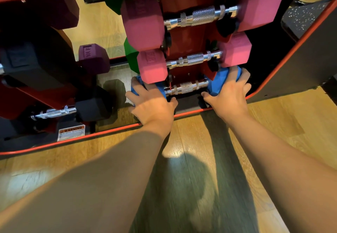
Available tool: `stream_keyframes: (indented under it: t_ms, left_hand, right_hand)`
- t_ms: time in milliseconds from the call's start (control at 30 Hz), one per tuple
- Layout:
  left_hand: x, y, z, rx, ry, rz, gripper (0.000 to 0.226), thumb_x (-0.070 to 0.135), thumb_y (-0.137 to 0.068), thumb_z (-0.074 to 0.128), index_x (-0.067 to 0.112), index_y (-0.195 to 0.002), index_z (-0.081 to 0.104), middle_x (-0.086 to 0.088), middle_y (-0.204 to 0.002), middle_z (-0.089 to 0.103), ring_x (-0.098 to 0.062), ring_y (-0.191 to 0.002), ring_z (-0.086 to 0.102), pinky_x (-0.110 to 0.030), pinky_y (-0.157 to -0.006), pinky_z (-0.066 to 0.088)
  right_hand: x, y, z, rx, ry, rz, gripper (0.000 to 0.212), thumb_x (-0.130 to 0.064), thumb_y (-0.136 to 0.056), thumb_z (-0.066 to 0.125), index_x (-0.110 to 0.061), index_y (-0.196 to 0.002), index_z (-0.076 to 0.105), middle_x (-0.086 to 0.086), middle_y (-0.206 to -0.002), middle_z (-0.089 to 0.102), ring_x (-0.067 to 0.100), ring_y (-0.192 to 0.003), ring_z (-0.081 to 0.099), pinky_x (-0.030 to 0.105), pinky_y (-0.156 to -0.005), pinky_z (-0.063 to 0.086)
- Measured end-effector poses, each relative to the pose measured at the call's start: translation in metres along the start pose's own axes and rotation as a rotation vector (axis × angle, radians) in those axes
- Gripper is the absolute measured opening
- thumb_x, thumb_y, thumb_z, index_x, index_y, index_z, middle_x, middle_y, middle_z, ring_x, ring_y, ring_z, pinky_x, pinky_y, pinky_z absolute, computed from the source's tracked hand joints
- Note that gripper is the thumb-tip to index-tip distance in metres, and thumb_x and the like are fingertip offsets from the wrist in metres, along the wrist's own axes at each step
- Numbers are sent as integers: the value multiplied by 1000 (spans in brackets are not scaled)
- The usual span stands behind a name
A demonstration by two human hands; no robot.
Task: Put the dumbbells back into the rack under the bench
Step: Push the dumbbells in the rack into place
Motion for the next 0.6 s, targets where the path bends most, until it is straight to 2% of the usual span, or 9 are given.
stream_keyframes:
  t_ms: [133, 600]
  left_hand:
    - [0, 1, -1, 19, 19, 8, 94, 66, -67, 76, 11, -136, 42, -13, -146, 29, -36, -118, 35, -48, -79, 49]
    - [1, 2, -2, 12, 28, 28, 88, 64, -69, 75, 12, -134, 46, -13, -146, 28, -35, -120, 34, -46, -77, 47]
  right_hand:
    - [1, -1, 0, 2, -3, -1, 104, -43, -73, 83, -18, -149, 17, 16, -152, 15, 40, -123, 32, 47, -92, 48]
    - [5, -4, 4, 19, -1, 10, 107, -46, -69, 85, -20, -148, 18, 15, -152, 15, 40, -121, 33, 45, -87, 48]
Point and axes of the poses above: each hand's wrist, its own y-axis away from the middle knuckle, its own z-axis out of the palm, x = y × z, the point moved 1 cm from there along -y, towards the middle knuckle
